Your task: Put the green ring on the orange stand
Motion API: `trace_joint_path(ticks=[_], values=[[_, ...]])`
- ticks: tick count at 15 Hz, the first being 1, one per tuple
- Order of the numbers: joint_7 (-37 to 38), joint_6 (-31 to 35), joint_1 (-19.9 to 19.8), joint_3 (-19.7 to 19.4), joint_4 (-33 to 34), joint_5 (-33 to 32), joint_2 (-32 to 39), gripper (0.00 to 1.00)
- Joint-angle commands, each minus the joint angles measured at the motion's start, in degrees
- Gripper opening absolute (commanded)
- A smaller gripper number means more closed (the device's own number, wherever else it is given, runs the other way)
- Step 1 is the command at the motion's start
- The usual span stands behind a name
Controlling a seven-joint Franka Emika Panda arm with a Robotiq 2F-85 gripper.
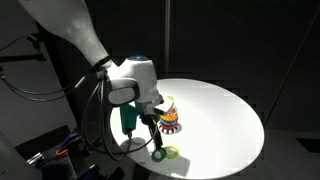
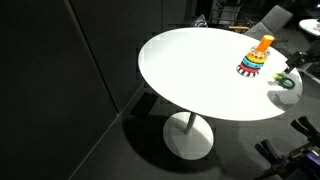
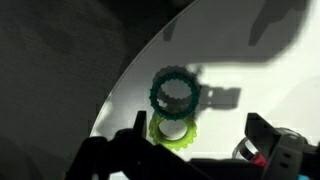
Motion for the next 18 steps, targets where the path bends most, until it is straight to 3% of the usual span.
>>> trace_joint_path(ticks=[1,18], values=[[0.1,2.4,-0.2,-0.5,0.9,0.6,2.7,1.0],[-0.6,8.0,-1.7,0.2,6.2,4.6,12.7,1.0]])
